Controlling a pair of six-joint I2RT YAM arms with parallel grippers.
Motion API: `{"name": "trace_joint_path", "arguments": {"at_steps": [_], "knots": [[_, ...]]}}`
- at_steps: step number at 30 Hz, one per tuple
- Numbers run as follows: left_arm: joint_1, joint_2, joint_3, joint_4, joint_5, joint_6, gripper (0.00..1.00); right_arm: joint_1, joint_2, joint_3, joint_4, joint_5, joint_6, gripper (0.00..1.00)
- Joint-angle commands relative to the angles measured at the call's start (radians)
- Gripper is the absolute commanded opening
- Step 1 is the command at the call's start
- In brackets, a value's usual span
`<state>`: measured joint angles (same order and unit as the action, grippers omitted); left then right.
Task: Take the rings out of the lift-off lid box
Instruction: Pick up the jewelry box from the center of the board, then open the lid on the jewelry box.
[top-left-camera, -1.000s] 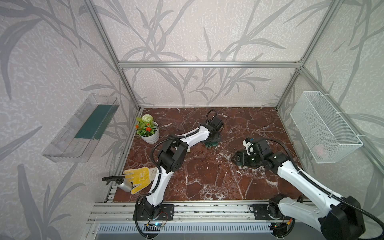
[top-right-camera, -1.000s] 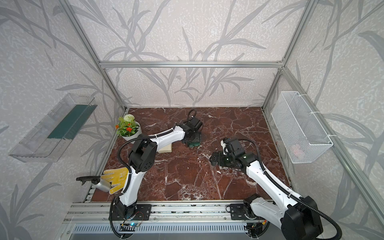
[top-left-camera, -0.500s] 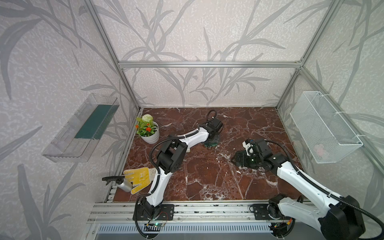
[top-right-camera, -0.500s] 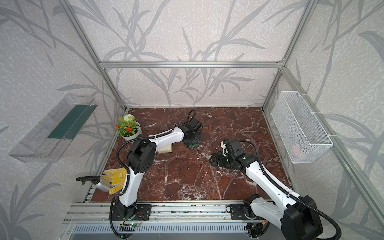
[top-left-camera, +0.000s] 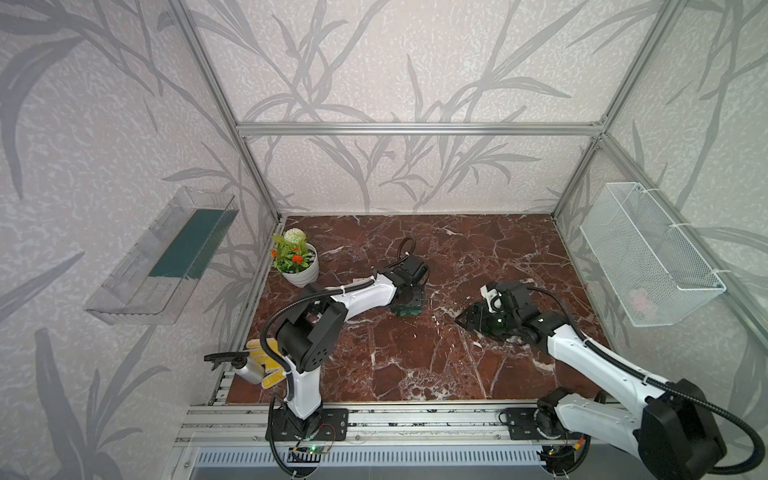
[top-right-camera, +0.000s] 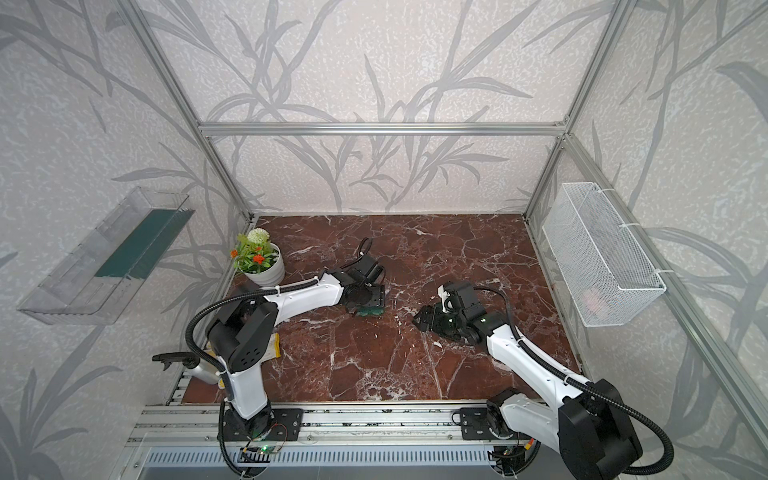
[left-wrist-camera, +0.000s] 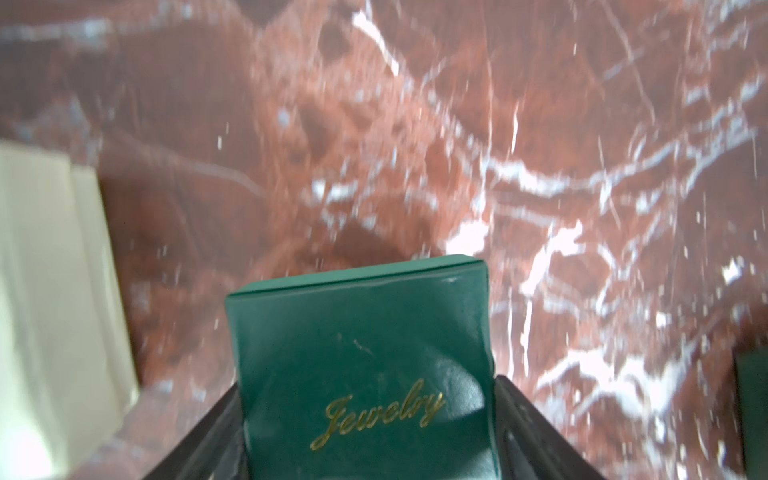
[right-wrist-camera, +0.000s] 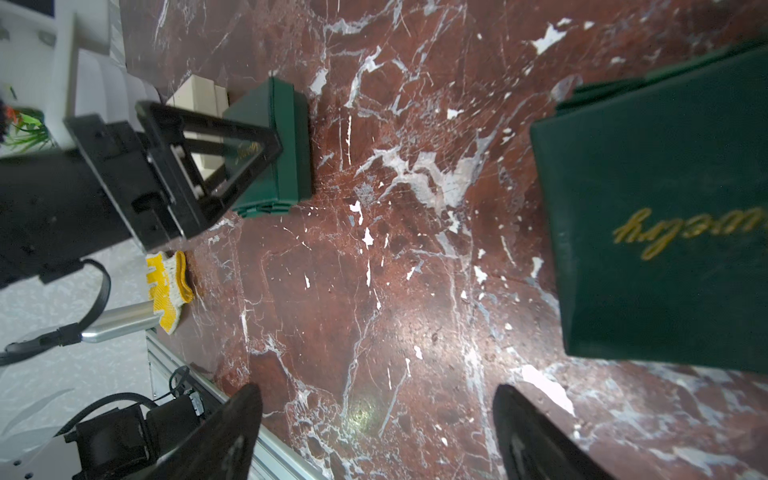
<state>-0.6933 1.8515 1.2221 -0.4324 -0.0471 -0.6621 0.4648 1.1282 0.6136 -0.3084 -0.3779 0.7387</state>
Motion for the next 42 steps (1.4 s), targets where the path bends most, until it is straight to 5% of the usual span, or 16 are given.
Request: {"name": "trace_joint_path", "arguments": {"at_steps": [1, 12, 29, 42], "knots": [[-0.005, -0.089, -0.037, 0.036, 0.047, 0.003, 0.74, 0.017, 0.026, 0.005, 0.068, -0.012, 0.045, 0.87], [-0.007, -0.184, -0.149, 0.173, 0.226, -0.001, 0.74, 0.029, 0.160, 0.041, 0.200, -0.022, 0.096, 0.70], [-0.007, -0.177, -0.121, 0.184, 0.288, -0.011, 0.72, 0.041, 0.370, 0.149, 0.265, -0.057, 0.094, 0.48], [-0.006, -0.139, -0.116, 0.200, 0.311, -0.017, 0.71, 0.052, 0.441, 0.186, 0.275, -0.065, 0.093, 0.46]]}}
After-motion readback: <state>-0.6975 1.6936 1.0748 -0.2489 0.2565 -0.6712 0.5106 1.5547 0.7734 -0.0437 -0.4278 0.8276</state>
